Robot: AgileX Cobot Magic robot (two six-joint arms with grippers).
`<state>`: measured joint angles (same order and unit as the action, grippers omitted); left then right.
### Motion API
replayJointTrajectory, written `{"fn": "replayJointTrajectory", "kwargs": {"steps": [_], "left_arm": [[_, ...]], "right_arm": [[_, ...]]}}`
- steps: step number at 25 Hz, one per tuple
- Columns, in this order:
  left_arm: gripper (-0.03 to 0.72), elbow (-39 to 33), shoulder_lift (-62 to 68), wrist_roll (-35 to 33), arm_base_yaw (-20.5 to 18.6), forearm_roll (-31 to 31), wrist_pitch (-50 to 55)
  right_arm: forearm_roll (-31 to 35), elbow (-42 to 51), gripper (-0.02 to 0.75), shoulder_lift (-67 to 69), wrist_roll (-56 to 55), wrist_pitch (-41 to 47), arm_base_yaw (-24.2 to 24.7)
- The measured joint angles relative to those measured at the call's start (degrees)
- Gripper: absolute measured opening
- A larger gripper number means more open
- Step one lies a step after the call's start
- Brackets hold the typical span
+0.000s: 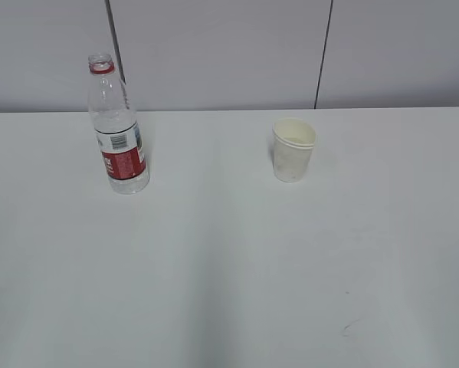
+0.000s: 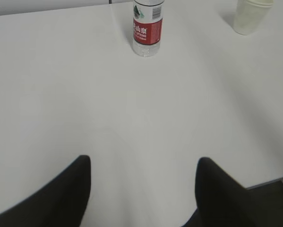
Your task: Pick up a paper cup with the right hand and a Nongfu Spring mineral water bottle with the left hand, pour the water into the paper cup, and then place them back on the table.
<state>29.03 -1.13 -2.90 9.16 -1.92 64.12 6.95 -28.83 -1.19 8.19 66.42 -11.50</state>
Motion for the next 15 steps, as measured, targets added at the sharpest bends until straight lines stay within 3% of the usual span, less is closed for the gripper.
{"fn": "replayJointTrajectory", "kwargs": {"steps": [8,15], "left_arm": [[0.426,0.0,0.0,0.0,-6.8,0.4,0.0],[0.414,0.0,0.0,0.0,-7.6,0.5,0.0]], "right_arm": [[-4.0,0.0,0.588,0.0,0.0,0.0,0.8],[-4.8,0.0,0.588,0.0,0.1,-0.1,8.0]]}}
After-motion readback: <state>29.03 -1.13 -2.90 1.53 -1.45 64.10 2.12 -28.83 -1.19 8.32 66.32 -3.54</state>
